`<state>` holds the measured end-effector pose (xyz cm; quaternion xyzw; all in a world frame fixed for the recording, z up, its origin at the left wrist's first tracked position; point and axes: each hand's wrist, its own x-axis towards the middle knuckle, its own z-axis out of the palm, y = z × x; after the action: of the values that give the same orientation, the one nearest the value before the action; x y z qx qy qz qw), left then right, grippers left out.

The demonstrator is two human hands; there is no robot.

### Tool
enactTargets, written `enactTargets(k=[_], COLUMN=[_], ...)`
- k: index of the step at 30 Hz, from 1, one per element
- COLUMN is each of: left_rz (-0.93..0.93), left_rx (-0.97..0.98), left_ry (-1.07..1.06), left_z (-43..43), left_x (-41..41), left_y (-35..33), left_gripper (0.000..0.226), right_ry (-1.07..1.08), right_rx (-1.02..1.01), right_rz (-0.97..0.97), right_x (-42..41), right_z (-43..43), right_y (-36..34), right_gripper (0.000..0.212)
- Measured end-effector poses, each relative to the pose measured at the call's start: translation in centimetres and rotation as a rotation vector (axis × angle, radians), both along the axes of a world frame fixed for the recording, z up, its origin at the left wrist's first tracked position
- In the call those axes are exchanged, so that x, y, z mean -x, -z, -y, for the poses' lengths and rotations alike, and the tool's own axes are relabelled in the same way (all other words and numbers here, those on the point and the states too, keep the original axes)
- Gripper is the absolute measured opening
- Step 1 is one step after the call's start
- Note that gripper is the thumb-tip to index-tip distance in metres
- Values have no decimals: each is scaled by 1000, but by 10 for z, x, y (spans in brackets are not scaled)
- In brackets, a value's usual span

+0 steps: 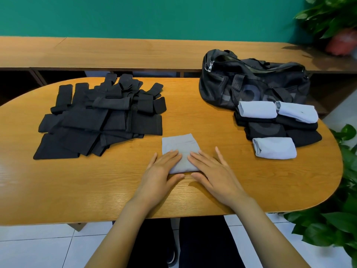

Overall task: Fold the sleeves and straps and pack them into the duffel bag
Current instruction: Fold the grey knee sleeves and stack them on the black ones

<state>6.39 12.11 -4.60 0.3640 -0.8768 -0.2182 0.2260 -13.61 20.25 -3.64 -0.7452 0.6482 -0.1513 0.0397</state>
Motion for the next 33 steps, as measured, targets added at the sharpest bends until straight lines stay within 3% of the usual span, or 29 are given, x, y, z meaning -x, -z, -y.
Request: enactTargets(k=[6, 11, 17, 24, 29, 33], left_rz=[-101, -145, -201, -303, -104, 167], left_rx=[72, 64, 24, -116, 156, 69], left_ry=[-50, -60, -101, -255, -181, -15], left_z=[-2, -9, -10, -10, -12, -10], left_x=[-6, -5, -2, 3, 4, 3], left_y=[2, -3, -12, -25, -22, -10], left_gripper=[47, 42, 32, 53, 45, 65], right_ry=[6, 27, 121, 339, 404, 447], right_rx=[74, 104, 147, 165, 6, 124], right_rz=[77, 219, 417, 363, 320, 138], right_x=[2, 7, 8, 2, 0, -5], right_z=[-7, -16, -14, 0, 12, 12], right_y=[-5, -4, -4, -11, -17, -17], right_gripper=[62, 71, 47, 53, 51, 54])
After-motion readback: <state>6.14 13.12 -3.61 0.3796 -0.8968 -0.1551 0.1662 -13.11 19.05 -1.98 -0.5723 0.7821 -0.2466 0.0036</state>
